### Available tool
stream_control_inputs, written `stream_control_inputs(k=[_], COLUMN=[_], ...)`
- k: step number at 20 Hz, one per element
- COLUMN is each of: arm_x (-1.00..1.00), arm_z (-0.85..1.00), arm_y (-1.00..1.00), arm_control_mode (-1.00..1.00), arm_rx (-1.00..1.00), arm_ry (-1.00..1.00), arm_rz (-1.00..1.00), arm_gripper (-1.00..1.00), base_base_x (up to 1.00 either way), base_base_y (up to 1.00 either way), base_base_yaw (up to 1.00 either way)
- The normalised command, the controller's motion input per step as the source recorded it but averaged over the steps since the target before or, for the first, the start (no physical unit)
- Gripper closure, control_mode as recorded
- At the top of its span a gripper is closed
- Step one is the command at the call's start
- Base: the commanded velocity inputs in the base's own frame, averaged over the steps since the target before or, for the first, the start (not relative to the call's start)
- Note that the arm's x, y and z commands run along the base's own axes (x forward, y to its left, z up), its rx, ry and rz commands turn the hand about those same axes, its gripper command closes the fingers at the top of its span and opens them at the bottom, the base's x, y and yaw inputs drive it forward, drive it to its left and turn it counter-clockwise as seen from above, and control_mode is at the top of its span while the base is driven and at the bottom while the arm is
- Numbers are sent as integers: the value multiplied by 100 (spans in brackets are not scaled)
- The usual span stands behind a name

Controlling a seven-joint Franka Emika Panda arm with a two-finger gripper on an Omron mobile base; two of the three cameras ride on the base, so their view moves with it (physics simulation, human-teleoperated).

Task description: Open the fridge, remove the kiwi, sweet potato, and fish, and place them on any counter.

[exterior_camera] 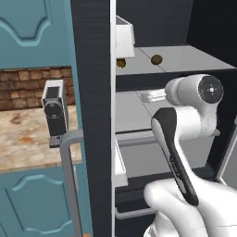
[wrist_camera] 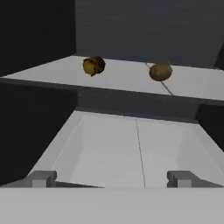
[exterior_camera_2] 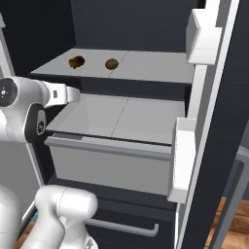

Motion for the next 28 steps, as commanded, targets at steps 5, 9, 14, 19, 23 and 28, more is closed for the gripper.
stream_control_inputs(k=[5, 9, 14, 19, 23, 28], arm_x=[71, 100, 100, 100, 100, 100], arm_z=[100, 63, -24, -53, -2, -6], arm_y=[-44, -41, -20, -28, -15, -13], arm_control_mode=[-100, -100, -100, -100, -100, -100], arm_rx=[8, 16, 3, 1, 5, 2], arm_ry=[8, 29, 21, 17, 0, 0], arm_rz=[-15, -9, -12, -16, -3, -1], arm_gripper=[-100, -100, -100, -100, -100, -100], base_base_x=[0, 0, 0, 0, 0, 0], base_base_y=[0, 0, 0, 0, 0, 0], base_base_yaw=[0, 0, 0, 0, 0, 0])
